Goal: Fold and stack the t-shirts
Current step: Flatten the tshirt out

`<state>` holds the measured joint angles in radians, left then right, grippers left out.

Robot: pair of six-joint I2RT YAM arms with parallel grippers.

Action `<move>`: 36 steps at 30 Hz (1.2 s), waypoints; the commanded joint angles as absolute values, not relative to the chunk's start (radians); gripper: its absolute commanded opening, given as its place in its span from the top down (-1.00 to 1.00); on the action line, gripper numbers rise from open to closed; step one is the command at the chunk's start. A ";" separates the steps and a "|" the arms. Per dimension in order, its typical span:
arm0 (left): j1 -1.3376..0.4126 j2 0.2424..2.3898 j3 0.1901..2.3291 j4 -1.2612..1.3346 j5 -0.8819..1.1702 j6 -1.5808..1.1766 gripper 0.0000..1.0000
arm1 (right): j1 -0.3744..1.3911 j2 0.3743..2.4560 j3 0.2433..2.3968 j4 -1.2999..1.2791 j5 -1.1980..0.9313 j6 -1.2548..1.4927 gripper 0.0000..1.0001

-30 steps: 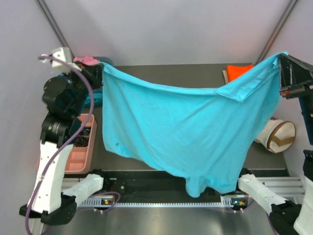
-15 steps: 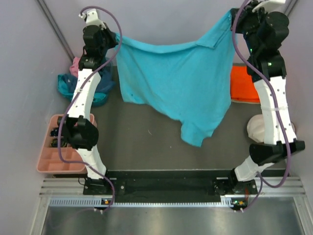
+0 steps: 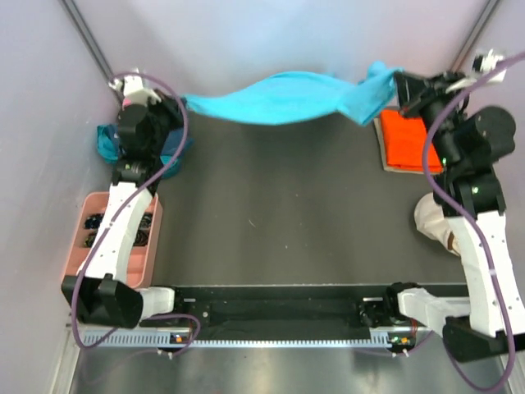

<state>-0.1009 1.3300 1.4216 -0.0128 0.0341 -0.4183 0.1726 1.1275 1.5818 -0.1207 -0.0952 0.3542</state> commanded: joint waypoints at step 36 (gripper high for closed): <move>-0.147 1.226 0.600 -0.146 -0.311 -0.580 1.00 | 0.169 0.719 0.594 -0.663 0.233 0.744 1.00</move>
